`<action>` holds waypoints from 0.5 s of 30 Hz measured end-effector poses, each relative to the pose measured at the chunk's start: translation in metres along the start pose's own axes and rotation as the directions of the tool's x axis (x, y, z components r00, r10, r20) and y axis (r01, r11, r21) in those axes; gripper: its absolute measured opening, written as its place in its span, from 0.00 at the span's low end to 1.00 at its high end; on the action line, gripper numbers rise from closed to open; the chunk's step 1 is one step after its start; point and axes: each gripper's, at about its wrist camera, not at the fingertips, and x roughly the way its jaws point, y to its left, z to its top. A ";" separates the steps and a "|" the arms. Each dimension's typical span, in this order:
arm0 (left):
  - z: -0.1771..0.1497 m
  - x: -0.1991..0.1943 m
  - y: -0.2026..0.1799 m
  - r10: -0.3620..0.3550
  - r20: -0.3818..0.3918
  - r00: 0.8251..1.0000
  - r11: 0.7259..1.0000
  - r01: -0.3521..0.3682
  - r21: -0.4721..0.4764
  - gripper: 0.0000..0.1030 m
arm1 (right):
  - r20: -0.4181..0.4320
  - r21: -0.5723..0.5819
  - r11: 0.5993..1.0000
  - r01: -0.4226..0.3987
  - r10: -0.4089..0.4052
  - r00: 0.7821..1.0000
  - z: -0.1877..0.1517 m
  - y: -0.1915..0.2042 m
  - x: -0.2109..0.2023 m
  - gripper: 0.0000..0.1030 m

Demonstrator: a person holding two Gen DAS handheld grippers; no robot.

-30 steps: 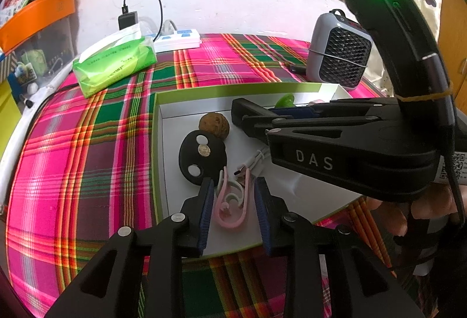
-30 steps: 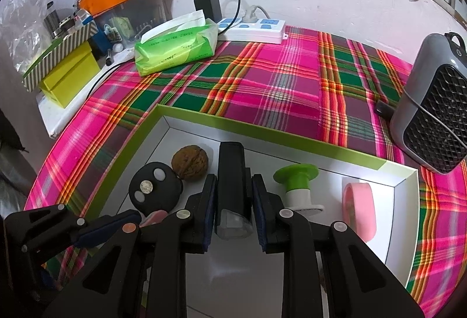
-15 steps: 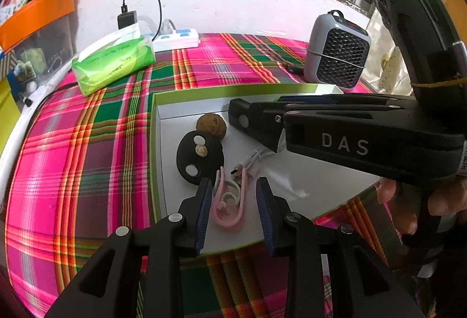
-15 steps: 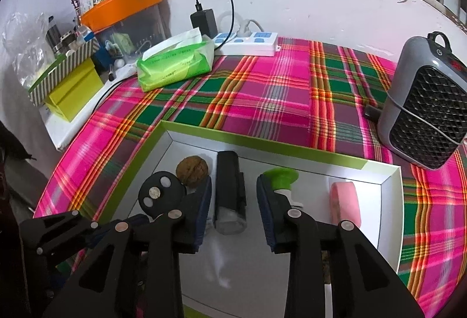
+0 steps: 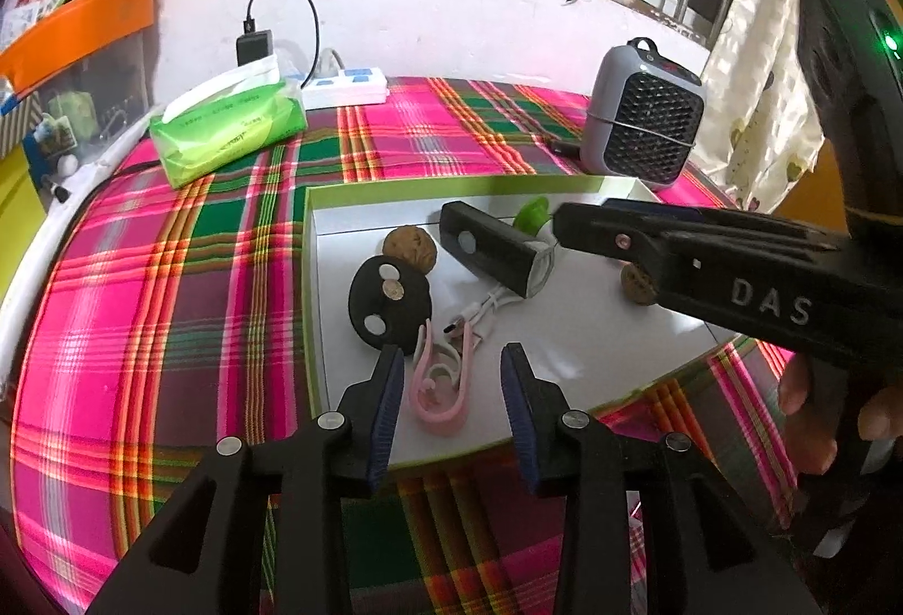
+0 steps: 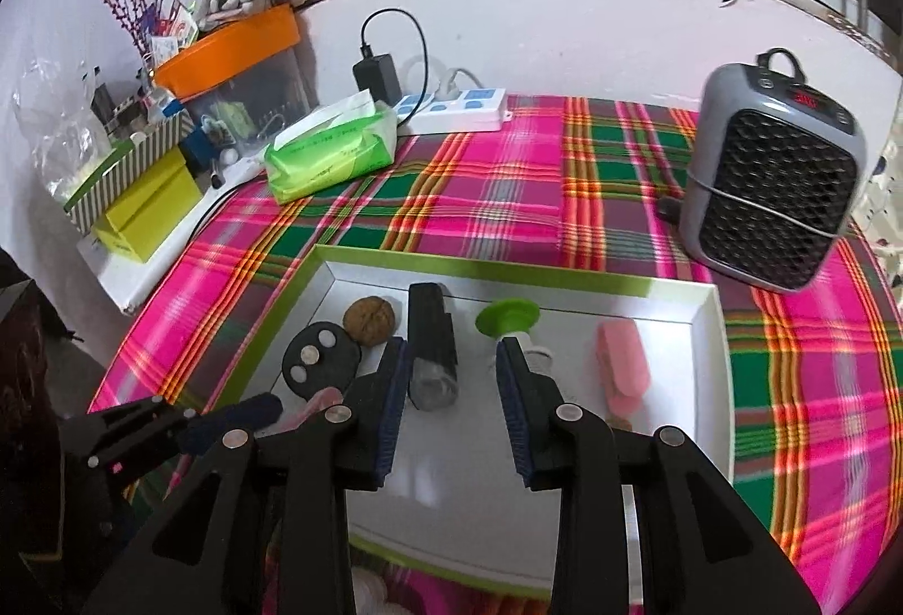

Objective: Organize objects
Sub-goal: 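Open both grippers to drop the pink ear hook and black item in the tray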

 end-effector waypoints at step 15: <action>-0.014 -0.031 -0.007 -0.030 0.052 0.998 1.000 0.030 -0.008 0.33 | 0.049 0.056 0.998 0.034 -0.037 0.998 -0.037 -0.008 -0.047 0.33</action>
